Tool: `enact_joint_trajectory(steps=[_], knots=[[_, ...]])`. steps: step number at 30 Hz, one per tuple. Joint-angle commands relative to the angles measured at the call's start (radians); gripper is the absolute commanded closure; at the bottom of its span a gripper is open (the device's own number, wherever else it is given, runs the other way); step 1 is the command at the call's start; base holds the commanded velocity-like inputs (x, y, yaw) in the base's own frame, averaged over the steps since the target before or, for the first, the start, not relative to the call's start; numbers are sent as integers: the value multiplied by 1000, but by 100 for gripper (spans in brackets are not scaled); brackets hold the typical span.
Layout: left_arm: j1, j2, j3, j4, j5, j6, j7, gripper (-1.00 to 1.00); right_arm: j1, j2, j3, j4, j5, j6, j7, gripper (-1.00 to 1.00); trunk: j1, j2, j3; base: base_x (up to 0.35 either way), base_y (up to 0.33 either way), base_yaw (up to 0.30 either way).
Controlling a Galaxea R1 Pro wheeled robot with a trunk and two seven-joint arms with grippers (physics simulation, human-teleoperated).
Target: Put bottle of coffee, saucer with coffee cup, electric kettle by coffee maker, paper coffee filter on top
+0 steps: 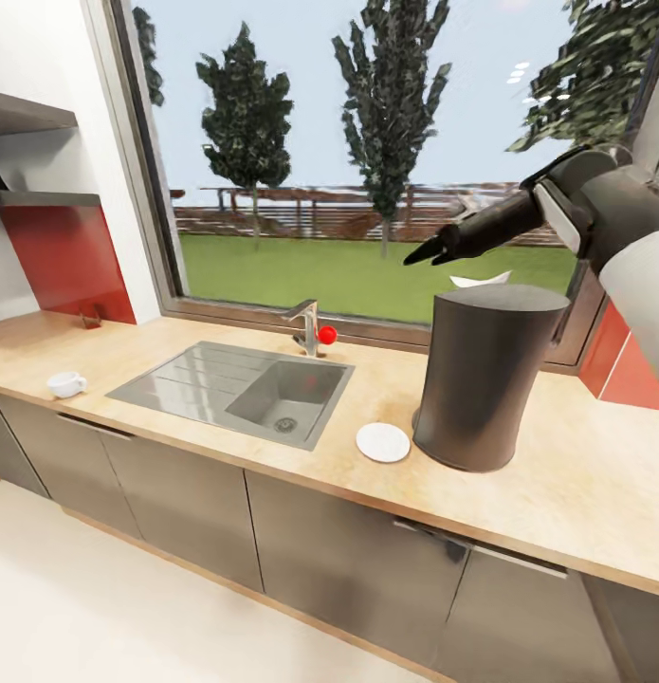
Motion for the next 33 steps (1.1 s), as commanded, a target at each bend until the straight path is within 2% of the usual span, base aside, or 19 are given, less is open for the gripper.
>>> enact_joint_trajectory(steps=[1, 2, 5, 6, 8, 9, 10, 15, 16, 18, 21, 26, 33], knots=[[1, 0, 1, -2, 2, -1, -2, -100, 25, 43, 7, -7, -72, 1, -67, -100, 0, -1, -1, -3, 0, 0], [1, 0, 1, -2, 2, -1, -2, -100, 81, 118, 7, -14, -210, -50, -179, -100, 0, -1, -1, -1, 0, 0], [1, 0, 1, -2, 2, -1, -2, -100, 128, 159, 7, -17, -321, -120, -242, -100, 0, -1, -1, 0, 0, 0], [1, 0, 1, -2, 2, -1, -2, -100, 160, 183, 8, -19, -387, -161, -280, -100, 0, -1, -1, 0, 0, 0], [1, 0, 1, -2, 2, -1, -2, -100, 189, 204, 8, -31, -441, -188, -324, -100, 0, -1, -1, 0, 0, 0], [1, 0, 1, -2, 2, -1, -2, -100, 226, 225, 9, -55, -478, -206, -379, -100, 0, -1, -1, 0, 0, 0], [1, 0, 1, -3, 3, -1, -2, -100, 282, 257, 9, -99, -509, -221, -457, -100, 0, -1, -1, 0, 0, 0], [1, 0, 1, -3, 3, -1, -2, -100, 351, 284, 9, -153, -533, -232, -534, -100, 0, -1, -1, 0, 0, 0], [1, 0, 1, -3, 3, -1, -3, -100, 386, 291, 9, -168, -539, -235, -552, -100, 0, -1, -1, 0, 0, 0], [1, 0, 1, -3, 3, -1, -2, -100, 412, 293, 9, -174, -541, -237, -559, -100, 0, -1, -1, 0, 0, 0], [1, 0, 1, -3, 3, -1, -2, -100, 483, 296, 9, -187, -543, -246, -567, -100, 0, -1, -1, 0, 0, 0], [1, 0, 1, -3, 3, -2, -3, -100, 583, 296, 9, -276, -540, -278, -572, -100, 0, -1, -1, -85, 0, 0], [1, 0, 1, -3, 3, -2, -3, -100, 660, 294, 9, -319, -540, -288, -572, -100, 0, -1, -1, -82, 0, 0]])
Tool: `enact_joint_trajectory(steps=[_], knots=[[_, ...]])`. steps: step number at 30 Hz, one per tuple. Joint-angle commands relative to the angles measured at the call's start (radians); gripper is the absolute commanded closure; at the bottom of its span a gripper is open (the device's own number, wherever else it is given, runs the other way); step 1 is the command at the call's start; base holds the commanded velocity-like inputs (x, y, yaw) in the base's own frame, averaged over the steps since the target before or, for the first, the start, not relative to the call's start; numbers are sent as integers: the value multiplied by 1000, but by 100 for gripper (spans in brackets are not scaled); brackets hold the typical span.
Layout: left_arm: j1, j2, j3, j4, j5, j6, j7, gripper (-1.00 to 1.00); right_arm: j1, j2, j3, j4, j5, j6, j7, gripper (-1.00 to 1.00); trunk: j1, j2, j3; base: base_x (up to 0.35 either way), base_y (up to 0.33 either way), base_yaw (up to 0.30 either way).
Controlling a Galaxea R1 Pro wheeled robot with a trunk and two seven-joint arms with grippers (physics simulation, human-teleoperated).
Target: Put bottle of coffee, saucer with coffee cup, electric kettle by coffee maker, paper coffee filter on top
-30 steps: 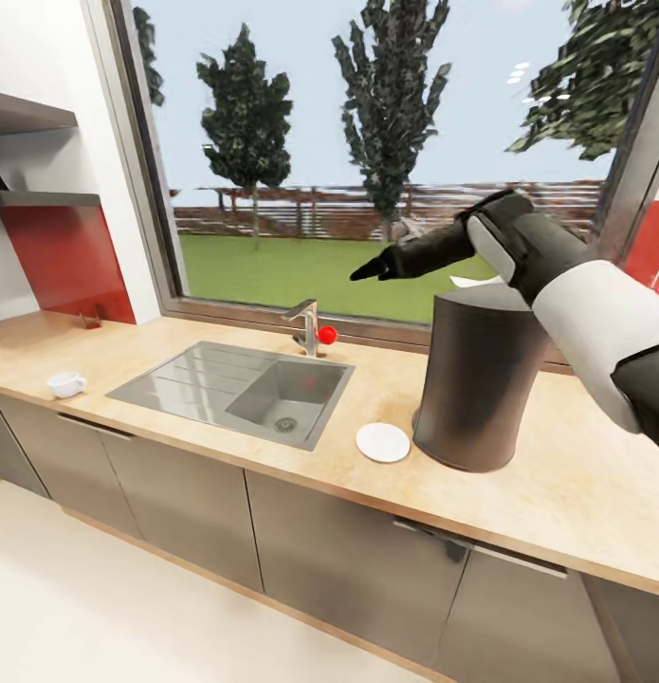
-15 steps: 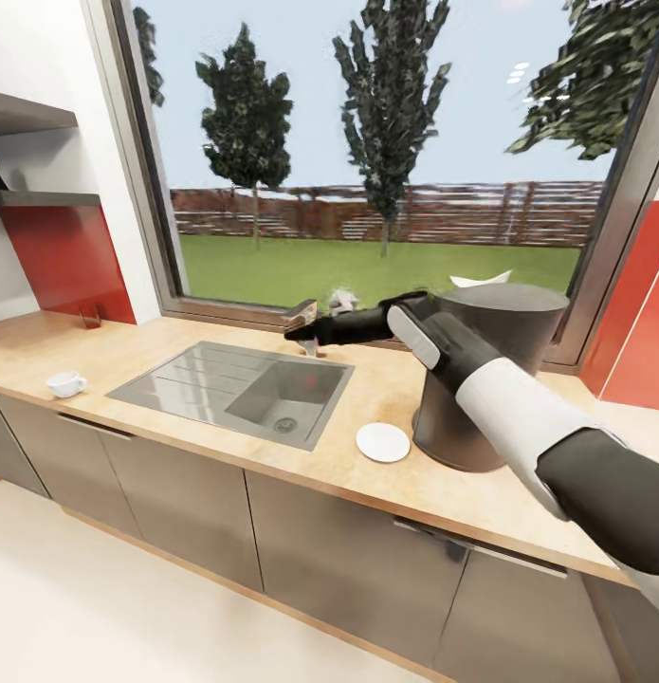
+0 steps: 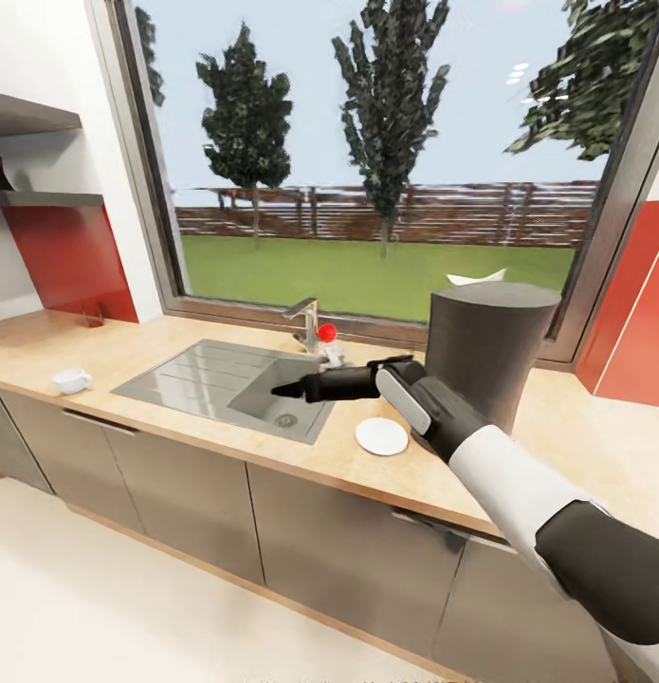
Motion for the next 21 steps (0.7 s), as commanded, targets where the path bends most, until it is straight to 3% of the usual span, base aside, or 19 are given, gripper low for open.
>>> enact_joint_trajectory(steps=[1, 5, 8, 10, 13, 15, 17, 21], knots=[[0, 0, 1, -1, 2, -1, -2, -100, 12, -1, 1, -1, -4, 3, 1, -100, 0, -1, -1, -162, 0, 0], [0, 0, 1, -1, 2, -1, -2, -100, 43, -2, 2, -3, -4, 2, 3, -100, 0, -1, -1, -105, 0, 0], [0, 0, 1, -1, 2, -1, -2, -100, 111, -6, 3, -15, -2, 1, 12, -100, 0, -1, -1, -29, 0, 0], [0, 0, 1, -1, 2, -1, -2, -100, 190, -11, 6, -47, 8, -23, 16, -100, 0, -1, -1, -10, 0, 0], [0, 0, 1, -1, 2, 0, -2, -100, 302, -53, 7, -105, 45, -84, 28, -100, 0, -1, -1, -4, 0, 0], [0, 0, 2, -1, 2, 0, -2, -100, 346, -72, 7, -125, 62, -106, 50, -100, 0, -1, -1, -2, 0, 0], [0, 0, 2, 0, 3, 0, -2, -100, 436, -118, 7, -145, 107, -155, 122, -100, 0, -1, -1, -1, 0, 0], [0, 0, 2, 0, 4, 0, -3, -100, 560, -186, 7, -153, 163, -269, 209, -100, 0, -1, -1, 0, 0, 0]])
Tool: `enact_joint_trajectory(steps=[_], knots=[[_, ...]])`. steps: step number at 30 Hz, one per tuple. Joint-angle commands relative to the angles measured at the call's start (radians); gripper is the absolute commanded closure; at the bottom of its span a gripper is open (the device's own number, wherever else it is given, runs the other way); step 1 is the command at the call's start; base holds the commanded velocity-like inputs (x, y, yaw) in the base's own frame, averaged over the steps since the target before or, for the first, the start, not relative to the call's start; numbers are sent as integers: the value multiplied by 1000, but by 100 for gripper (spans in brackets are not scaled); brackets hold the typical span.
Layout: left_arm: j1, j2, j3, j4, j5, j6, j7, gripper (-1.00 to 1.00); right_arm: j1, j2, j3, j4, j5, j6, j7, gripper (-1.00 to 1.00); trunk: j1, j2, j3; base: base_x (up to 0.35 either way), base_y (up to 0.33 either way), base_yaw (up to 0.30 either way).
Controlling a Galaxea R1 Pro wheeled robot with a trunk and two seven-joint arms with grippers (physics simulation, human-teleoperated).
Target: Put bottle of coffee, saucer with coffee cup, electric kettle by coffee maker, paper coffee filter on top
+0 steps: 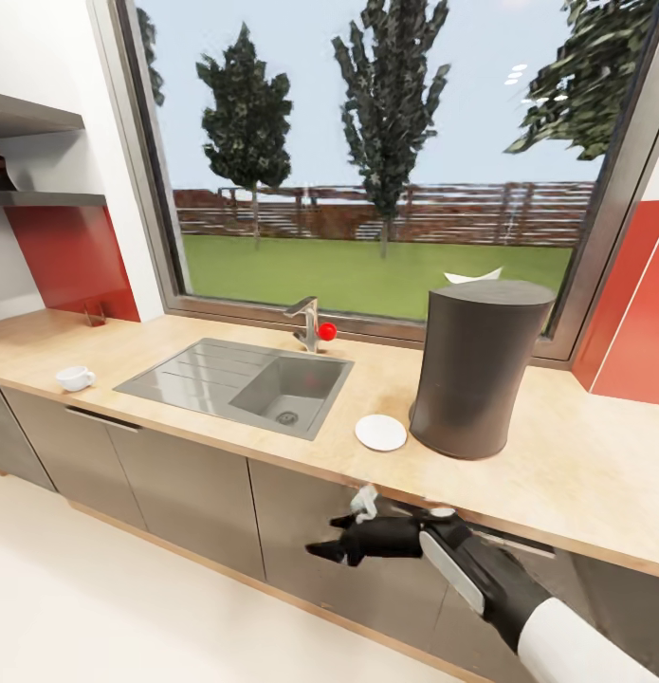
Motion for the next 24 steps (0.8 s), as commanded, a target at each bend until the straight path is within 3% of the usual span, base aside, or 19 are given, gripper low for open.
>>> enact_joint_trajectory(steps=[1, 4, 7, 12, 15, 16, 24], knots=[[0, 0, 1, -1, 3, -1, -2, -100, 23, -11, 2, -1, -7, -10, 7, -100, 0, -1, -1, 0, 0, 0], [0, 0, 0, -1, 4, -1, -3, -100, 87, -47, 2, 0, 1, -51, 21, -100, 0, -1, -1, 0, 0, 0], [0, -1, 4, -1, 4, 0, -4, -100, 200, -106, 2, 2, 8, -116, 31, -100, 0, -1, -1, 0, 0, 0], [0, -5, 5, -5, 5, 0, -4, -100, 315, -180, 1, 62, 10, -209, 35, -100, 0, -1, -1, 0, 0, 0], [0, -6, 5, -27, 5, 2, -3, -100, 345, -200, 1, 142, 10, -270, 42, -100, 0, -1, -1, 0, 0, 0], [0, -7, 5, -52, 5, 5, -3, -100, 356, -207, 2, 215, 10, -317, 55, -100, 0, -1, -1, 0, 0, 0], [0, -8, 7, -146, 5, 8, -3, -100, 374, -218, 0, 586, 10, -504, 155, -100, 0, -1, -1, 0, 0, 0]])
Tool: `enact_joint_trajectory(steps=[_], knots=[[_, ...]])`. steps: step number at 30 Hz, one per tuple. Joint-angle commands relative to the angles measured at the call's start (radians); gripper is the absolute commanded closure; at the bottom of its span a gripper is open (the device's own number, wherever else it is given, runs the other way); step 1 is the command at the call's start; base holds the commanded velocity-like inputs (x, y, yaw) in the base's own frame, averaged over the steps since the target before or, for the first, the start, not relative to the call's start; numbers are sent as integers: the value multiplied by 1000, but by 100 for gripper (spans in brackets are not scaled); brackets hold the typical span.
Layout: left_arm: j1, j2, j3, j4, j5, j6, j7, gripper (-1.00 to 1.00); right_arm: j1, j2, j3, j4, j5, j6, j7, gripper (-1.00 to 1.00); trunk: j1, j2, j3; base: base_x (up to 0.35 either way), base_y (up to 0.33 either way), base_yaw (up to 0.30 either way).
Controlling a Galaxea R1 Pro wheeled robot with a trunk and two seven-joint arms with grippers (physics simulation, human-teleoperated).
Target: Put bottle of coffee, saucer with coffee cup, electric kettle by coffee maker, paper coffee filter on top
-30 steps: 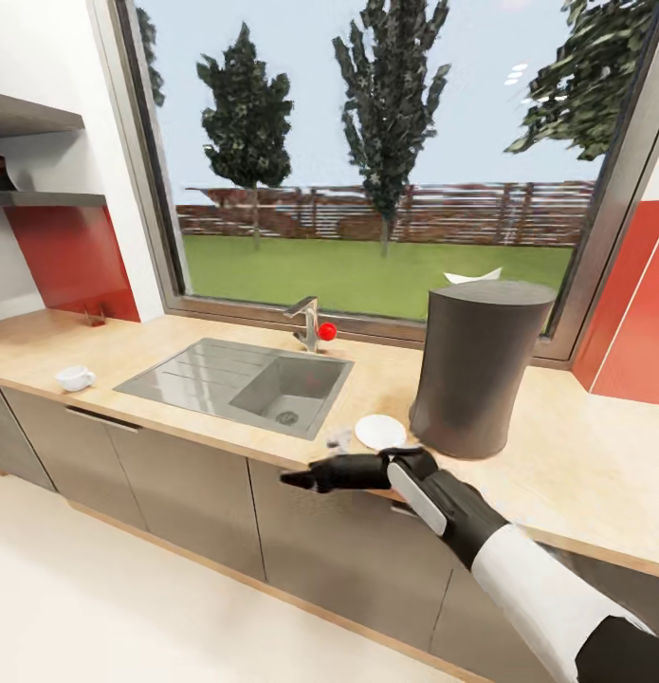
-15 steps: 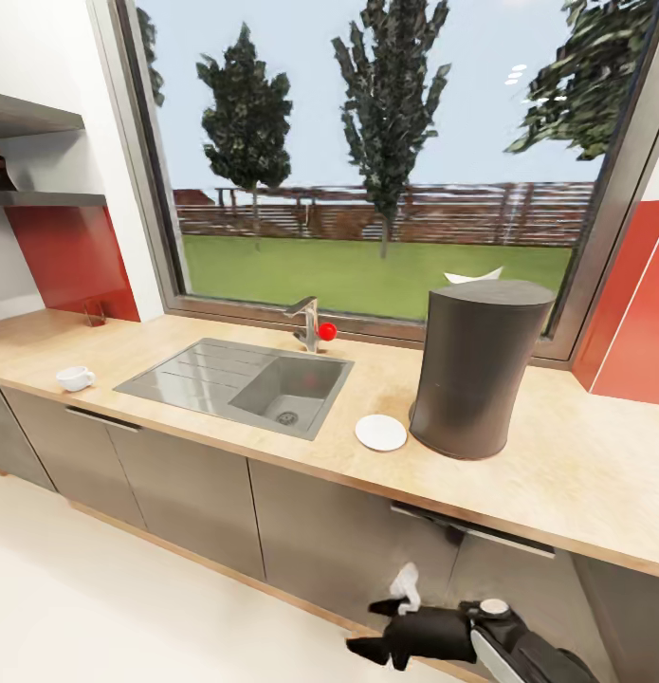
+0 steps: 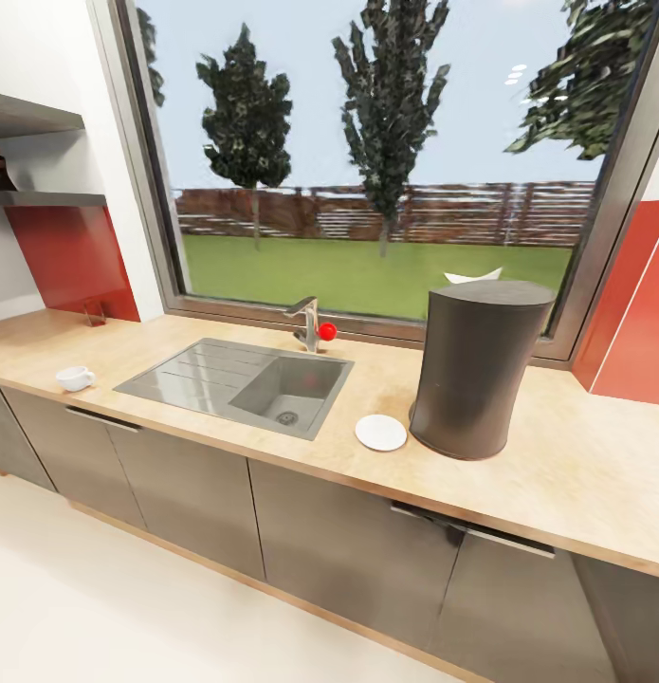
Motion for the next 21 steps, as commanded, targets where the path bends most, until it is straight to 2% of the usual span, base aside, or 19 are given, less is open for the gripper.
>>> enact_joint_trajectory(steps=[1, 2, 6, 14, 21], knots=[[0, -1, 2, -7, 2, -3, -2, -100, -1, -1, 6, 65, -6, -47, 4, -100, 0, -1, -1, 0, 0, 0], [0, -6, 4, -9, 2, -5, -2, -100, 0, -2, 4, 124, -7, -84, 8, -100, 0, -1, -1, 0, 0, 0], [0, -16, 8, -4, 2, -7, -2, -100, 1, -4, 3, 171, -8, -113, 17, -100, 0, -1, -1, 0, 0, 0], [0, -20, 12, -1, 1, -7, -2, -100, 1, -5, 2, 187, -9, -119, 24, -100, 0, -1, -1, 0, 0, 2], [0, -19, 12, -1, 1, -8, -2, -100, 1, -6, 2, 188, -9, -119, 23, -100, 0, -1, -1, 0, 0, 183]])
